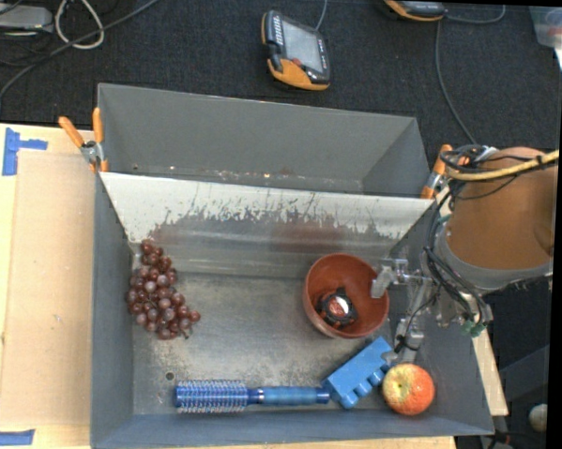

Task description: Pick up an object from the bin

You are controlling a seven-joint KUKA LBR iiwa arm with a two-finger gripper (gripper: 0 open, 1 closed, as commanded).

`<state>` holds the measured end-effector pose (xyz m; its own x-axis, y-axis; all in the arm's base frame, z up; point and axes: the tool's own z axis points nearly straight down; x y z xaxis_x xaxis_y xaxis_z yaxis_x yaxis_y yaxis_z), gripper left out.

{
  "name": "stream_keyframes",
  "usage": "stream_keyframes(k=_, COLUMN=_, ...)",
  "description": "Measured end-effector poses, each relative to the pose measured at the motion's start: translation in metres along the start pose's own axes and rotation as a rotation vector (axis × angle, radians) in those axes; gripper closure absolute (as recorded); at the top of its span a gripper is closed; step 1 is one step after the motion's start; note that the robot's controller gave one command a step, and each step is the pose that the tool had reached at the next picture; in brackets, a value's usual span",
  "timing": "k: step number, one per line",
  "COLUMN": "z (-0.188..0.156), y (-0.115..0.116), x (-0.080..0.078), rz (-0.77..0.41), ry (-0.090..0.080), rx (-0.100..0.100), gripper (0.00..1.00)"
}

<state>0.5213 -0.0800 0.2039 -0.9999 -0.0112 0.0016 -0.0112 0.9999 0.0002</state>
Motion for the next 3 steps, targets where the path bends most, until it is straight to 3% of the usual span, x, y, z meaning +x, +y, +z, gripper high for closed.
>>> stream_keyframes(k=1, z=0.0, y=0.0, x=0.0, rz=0.0, ry=0.0, rx=0.0, gripper=0.0)
stream_keyframes(k=2, z=0.067, y=0.015, x=-0.029, rz=-0.097, ry=0.001, rx=-0.001, gripper=0.0)
stream_keyframes(k=3, z=0.078, y=0.011, x=-0.038, rz=-0.145, ry=-0.004, rx=0.001, gripper=0.0)
